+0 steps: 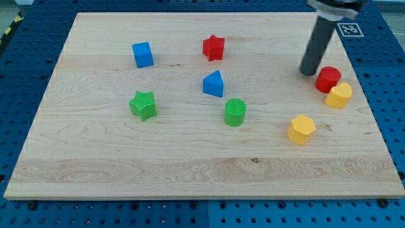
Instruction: Place the arm to the left side of the yellow hexagon
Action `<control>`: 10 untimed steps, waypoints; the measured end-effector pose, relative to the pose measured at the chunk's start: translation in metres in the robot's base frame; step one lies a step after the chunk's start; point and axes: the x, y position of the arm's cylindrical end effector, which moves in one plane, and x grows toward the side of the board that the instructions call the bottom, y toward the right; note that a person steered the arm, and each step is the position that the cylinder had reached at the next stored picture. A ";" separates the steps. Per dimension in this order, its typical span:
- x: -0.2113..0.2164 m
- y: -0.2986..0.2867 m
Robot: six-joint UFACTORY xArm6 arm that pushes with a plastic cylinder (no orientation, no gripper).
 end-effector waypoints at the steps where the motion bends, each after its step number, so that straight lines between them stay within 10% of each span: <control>1: 0.001 0.000; 10: 0.044 -0.090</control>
